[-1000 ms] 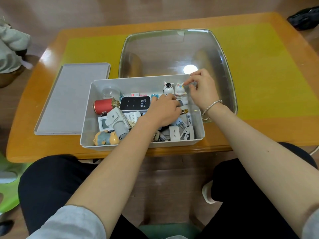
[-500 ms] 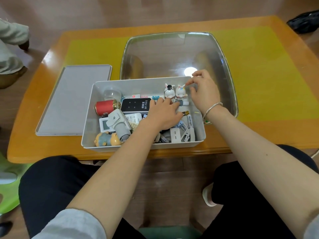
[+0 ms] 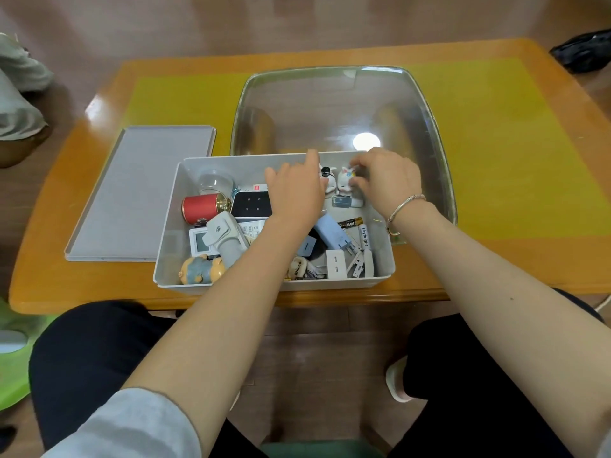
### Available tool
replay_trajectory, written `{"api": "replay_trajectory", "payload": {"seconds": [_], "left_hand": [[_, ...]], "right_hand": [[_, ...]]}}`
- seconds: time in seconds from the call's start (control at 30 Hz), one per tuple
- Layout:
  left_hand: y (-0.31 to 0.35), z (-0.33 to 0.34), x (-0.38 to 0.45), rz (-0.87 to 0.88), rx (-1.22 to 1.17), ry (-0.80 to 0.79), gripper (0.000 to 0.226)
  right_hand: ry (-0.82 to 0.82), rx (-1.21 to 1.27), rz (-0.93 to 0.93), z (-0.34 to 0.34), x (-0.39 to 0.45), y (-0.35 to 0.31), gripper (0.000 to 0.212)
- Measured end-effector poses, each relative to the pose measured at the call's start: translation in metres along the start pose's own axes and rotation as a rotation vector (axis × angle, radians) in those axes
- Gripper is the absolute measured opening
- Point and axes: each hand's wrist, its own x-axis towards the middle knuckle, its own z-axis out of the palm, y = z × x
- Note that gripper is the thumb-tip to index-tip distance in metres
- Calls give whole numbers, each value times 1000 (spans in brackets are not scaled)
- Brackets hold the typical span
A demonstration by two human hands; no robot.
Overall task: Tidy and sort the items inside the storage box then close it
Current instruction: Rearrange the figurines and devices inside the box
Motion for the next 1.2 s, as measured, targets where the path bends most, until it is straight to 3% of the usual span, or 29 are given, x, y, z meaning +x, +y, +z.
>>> {"api": "replay_trajectory", "payload": {"seconds": [0.4,1.2], "left_hand": [[4,16,9,27,-116,-22,18],[7,16,10,86,-122,-11,15]], "right_hand": [[-160,-84,7,-3,17,-4,28],[-115,-160,-9,-7,12,-8,32]]}}
